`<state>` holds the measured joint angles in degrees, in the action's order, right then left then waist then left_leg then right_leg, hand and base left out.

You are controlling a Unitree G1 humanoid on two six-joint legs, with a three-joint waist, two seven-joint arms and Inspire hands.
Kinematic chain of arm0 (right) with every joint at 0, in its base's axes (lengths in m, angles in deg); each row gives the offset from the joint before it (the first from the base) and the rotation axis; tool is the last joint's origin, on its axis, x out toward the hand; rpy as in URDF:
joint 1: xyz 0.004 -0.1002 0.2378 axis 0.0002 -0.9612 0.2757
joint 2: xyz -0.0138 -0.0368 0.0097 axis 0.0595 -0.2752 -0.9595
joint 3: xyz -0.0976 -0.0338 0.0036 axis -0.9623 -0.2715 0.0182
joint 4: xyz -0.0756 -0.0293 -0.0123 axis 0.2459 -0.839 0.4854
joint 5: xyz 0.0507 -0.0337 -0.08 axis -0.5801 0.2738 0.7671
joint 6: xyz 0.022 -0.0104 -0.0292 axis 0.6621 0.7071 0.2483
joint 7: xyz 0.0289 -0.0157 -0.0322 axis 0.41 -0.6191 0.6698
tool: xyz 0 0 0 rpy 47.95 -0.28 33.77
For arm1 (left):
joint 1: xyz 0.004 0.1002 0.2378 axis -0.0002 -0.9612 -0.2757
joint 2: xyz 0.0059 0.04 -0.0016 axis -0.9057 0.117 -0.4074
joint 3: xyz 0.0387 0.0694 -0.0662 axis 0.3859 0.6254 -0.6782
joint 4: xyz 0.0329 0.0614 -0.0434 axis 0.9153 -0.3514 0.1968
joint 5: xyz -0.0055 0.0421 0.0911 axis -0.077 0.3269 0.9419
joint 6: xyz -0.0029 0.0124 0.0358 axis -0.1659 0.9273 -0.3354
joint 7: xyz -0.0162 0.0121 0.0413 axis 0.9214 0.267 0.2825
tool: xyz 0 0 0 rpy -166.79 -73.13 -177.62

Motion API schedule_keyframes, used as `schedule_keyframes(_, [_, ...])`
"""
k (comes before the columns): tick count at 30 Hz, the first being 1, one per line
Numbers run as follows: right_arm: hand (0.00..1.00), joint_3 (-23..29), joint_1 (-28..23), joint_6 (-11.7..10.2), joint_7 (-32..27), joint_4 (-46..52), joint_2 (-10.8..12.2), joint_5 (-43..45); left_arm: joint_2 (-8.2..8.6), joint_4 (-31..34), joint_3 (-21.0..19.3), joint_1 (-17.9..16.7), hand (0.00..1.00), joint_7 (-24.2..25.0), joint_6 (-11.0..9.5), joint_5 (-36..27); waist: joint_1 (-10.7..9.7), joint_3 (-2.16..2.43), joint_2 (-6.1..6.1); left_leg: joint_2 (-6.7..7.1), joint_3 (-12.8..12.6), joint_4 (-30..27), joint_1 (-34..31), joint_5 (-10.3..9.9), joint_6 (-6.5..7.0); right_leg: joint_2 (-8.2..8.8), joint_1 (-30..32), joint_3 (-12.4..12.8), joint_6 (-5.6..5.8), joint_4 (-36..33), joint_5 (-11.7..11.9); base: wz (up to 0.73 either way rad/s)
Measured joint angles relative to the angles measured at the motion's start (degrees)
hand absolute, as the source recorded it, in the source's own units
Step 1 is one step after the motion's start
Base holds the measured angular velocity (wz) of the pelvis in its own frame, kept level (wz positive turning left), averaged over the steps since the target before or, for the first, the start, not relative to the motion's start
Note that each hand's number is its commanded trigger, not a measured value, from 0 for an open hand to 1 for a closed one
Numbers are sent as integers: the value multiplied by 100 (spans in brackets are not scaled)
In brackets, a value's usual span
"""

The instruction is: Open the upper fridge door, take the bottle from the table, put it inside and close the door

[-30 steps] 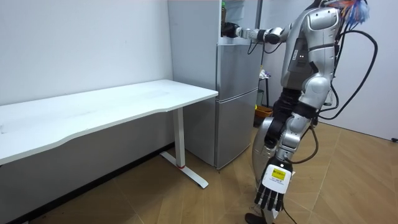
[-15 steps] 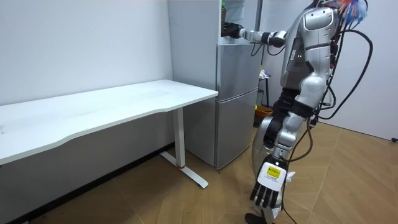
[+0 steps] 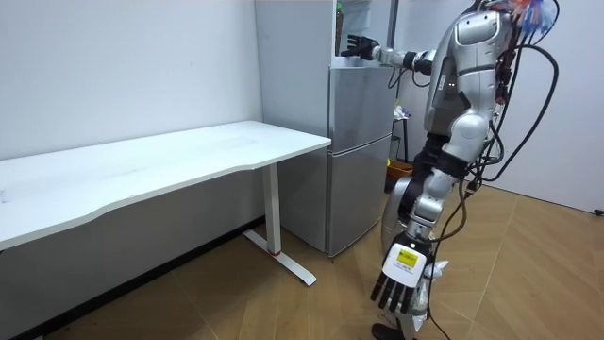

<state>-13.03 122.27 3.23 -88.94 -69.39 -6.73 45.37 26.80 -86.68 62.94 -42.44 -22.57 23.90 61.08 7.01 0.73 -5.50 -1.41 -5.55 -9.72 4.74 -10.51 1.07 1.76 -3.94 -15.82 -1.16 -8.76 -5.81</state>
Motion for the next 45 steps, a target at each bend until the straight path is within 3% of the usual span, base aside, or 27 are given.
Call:
schedule_keyframes(5, [0,250,-509,52,-386,852,24,23,24,15,-4,-51,0,-56,-42,2,-63,-18,58,-1,-114,23,2,-2,2,-5,66,137,5,8,-2,-13])
schedule_keyframes(11, [0,431,-870,127,-819,1547,344,15,93,134,26,-102,0,-137,-43,-14,-221,-33,62,-9,-207,58,8,-4,-3,-43,109,184,1,12,5,-7])
schedule_keyframes(17, [0,582,-1668,122,-1143,2656,561,30,204,132,77,-93,0,-240,-42,-8,-222,-20,47,-10,-264,108,-3,-5,-3,-77,187,328,14,9,-4,-6])
schedule_keyframes(19, [0,672,-1868,121,-1253,3060,773,28,230,136,79,-115,0,-241,-37,-13,-254,-21,59,-14,-309,106,10,-6,-5,-82,197,348,10,11,-1,-8])
schedule_keyframes(23, [0,773,-2282,111,-1287,3547,1120,55,264,136,81,-115,0,-241,-63,-15,-324,-34,77,-21,-313,124,42,-6,-5,-86,185,386,14,12,-3,-2])
schedule_keyframes(29, [0,784,-2717,69,-1069,4041,1235,47,353,28,254,-129,0,-355,-195,-16,-427,-71,132,-17,-373,164,89,-19,3,-94,194,504,33,4,-16,-7])
schedule_keyframes(33, [0,809,-2864,-55,-1062,4265,1514,201,382,-165,362,-28,0,-427,-291,-4,-505,-84,169,-24,-404,185,105,-20,0,-104,211,516,33,7,-16,-3])
schedule_keyframes(36, [0,810,-3056,-300,-996,4506,1884,472,393,-295,361,13,0,-455,-387,0,-513,-82,230,-55,-508,189,126,-44,-14,-131,222,577,22,8,-9,-15])
schedule_keyframes(38, [0,813,-3096,-394,-987,4530,2014,714,405,-332,362,20,0,-463,-443,2,-526,-75,291,-66,-536,190,142,-62,-20,-142,229,605,18,4,-5,-14])
schedule_keyframes(40, [0,798,-3319,-540,-1102,4572,2207,1348,425,-355,367,119,0,-494,-480,-36,-525,-39,367,-78,-541,194,167,-77,-28,-155,207,608,18,6,-6,-2])
schedule_keyframes(43, [0,600,-3600,-869,-1340,4582,2420,2145,432,-389,495,193,0,-512,-647,-230,-523,-43,449,-93,-578,198,191,-89,-40,-177,196,660,7,3,-13,-4])
schedule_keyframes(45, [0,513,-3785,-969,-1466,4581,2551,2527,468,-408,558,237,0,-563,-788,-223,-502,-41,478,-96,-608,196,198,-96,-49,-190,199,721,3,5,-17,-9])
